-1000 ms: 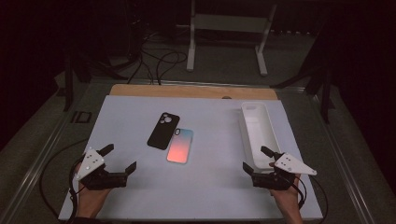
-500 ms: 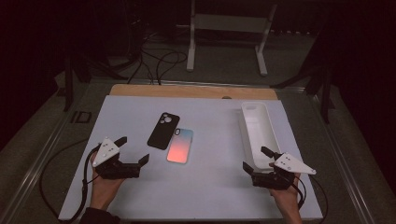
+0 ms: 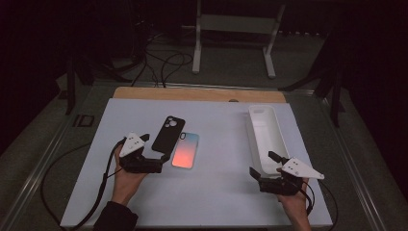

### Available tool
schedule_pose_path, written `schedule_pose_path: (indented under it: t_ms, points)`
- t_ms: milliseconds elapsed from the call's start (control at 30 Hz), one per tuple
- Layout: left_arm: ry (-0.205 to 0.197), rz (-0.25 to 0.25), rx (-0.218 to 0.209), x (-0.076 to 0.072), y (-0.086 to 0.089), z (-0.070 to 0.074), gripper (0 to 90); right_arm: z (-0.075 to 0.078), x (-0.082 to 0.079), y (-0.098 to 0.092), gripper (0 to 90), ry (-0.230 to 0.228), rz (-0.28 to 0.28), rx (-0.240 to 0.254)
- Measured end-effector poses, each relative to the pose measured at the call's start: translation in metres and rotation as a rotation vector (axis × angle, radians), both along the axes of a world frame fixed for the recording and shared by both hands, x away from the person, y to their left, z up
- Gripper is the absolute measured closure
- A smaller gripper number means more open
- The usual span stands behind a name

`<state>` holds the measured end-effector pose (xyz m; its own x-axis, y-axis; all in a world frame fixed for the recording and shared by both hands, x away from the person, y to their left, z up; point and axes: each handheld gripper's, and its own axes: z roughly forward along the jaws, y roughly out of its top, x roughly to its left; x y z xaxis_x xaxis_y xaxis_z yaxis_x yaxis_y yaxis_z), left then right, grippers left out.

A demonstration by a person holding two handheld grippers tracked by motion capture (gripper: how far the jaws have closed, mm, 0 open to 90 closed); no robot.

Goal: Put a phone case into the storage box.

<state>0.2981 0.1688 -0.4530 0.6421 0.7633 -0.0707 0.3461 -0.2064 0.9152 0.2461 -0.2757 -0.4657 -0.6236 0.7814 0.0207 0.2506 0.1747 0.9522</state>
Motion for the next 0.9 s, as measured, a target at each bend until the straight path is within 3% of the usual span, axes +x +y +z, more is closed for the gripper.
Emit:
schedule_pose_path:
  t_ms: [367, 567, 733, 767, 800, 900]
  points:
    - [0.027, -0.023, 0.04, 0.02, -0.024, -0.006, 0.5, -0.001, 0.001, 0.0, 8.6, 0.004, -0.001, -0.001]
    - [0.065, -0.048, 0.063, 0.028, -0.039, -0.01, 3.5, -0.001, 0.001, 0.0, 8.6, 0.006, 0.001, 0.001]
    - [0.065, -0.048, 0.063, 0.028, -0.039, -0.01, 4.2, -0.001, 0.001, 0.0, 8.6, 0.007, 0.001, 0.0]
    - [0.083, -0.064, 0.093, 0.035, -0.056, -0.018, 4.2, -0.001, 0.001, 0.0, 8.6, 0.007, 0.001, 0.0]
    - [0.08, -0.057, 0.102, 0.036, -0.059, -0.019, 12.7, -0.002, 0.001, 0.001, 8.6, 0.009, 0.005, -0.003]
    - [0.092, -0.063, 0.118, 0.039, -0.069, -0.022, 19.5, -0.003, 0.001, 0.002, 8.6, 0.012, 0.008, -0.003]
